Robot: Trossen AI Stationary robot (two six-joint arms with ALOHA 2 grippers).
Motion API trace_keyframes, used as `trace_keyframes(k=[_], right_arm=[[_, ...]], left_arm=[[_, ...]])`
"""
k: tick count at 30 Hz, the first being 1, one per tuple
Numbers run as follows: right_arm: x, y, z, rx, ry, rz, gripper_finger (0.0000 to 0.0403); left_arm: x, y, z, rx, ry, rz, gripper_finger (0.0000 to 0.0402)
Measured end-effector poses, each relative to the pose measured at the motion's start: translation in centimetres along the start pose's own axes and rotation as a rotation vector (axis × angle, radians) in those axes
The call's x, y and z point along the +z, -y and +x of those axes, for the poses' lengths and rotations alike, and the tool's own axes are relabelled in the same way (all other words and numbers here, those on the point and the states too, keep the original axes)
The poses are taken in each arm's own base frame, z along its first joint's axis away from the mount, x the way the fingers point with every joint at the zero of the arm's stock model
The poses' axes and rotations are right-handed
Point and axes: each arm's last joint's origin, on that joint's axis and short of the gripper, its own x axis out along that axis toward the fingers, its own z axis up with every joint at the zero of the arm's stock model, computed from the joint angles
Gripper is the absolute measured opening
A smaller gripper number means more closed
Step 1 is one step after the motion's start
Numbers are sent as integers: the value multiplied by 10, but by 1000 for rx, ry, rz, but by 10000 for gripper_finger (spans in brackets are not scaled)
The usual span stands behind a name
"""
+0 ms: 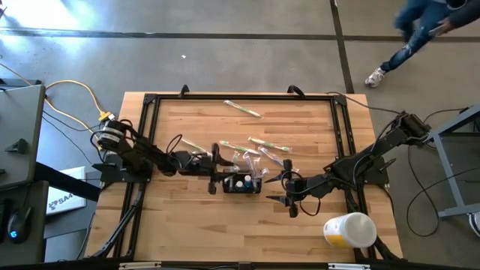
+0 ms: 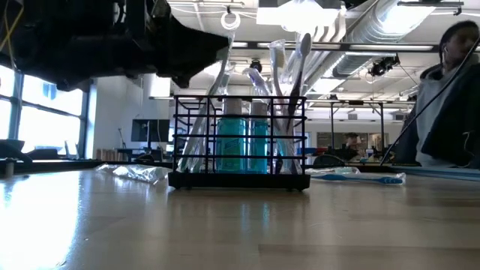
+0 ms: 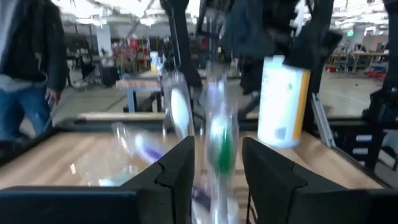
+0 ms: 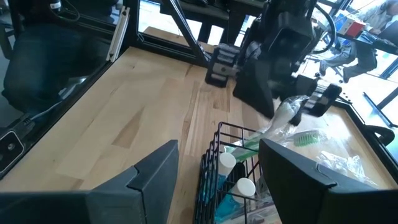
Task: Pick & Place toothbrushing station
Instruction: Put the blue toothbrush into the wire organizer
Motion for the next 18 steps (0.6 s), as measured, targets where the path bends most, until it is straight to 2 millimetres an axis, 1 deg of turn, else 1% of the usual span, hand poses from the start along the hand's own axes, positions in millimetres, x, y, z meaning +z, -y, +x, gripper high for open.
trace_keyframes(k=[12, 18], right_arm=[[0, 0, 0, 0, 0, 0, 216], [0, 0, 0, 0, 0, 0, 216]], left_arm=[[27, -1, -3, 0, 75, 40, 132], [51, -1, -11, -14, 55, 60, 132]])
